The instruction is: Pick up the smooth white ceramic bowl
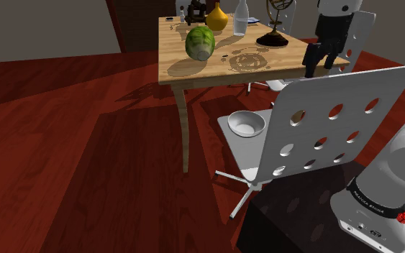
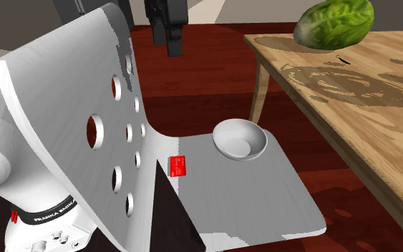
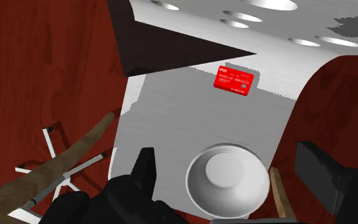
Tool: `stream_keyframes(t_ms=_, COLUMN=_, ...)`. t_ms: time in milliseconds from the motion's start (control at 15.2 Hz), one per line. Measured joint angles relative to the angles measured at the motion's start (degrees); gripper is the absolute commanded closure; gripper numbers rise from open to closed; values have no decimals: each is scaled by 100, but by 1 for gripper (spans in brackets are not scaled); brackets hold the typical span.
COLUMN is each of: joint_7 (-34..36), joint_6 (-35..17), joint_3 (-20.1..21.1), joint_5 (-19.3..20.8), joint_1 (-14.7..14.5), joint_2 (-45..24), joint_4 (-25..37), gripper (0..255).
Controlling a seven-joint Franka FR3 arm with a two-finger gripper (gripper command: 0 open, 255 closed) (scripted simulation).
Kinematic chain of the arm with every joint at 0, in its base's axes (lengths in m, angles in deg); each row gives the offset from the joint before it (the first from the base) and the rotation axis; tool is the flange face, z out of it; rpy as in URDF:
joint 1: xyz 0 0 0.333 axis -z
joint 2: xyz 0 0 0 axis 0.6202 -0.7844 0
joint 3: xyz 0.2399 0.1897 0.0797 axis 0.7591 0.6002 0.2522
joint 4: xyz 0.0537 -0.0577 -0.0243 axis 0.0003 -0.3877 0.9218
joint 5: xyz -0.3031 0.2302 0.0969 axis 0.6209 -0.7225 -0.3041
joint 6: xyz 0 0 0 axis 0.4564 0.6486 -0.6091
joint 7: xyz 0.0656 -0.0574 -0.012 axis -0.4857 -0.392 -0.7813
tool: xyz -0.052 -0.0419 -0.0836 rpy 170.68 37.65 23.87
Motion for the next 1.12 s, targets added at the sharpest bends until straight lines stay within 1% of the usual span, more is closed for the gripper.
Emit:
stream_keyframes(t_ms=132, joint_7=30, joint_6=-86, joint_3=15, joint_5=-8, joint_1=-6, joint_2=-43, joint_4=-44, gripper=0)
stream_keyframes(t_ms=396, joint_7=268, joint_6=-796, joint_3=139, joint_5=-65, joint_1=-53, joint_2=-514, joint_4=-279, gripper=0)
stream_keyframes(t_ms=594, joint_7=472, joint_6=-1411, joint_3=247, joint_5=-98, joint_1=-90, joint_2=-1019, joint_4=-377, gripper=0)
stream_keyframes(t_ms=726, joint_7=594, joint_6=-1861, joint_3=302, joint_5=-94, joint_1=-97, joint_2=-1472, joint_4=-364, gripper=0)
stream_keyframes(t_ms=1122, joint_7=997, joint_6=-2942, joint_3=496, joint_5=-33, joint_1=-117, joint_2=-2606, joint_4=-284, gripper=0)
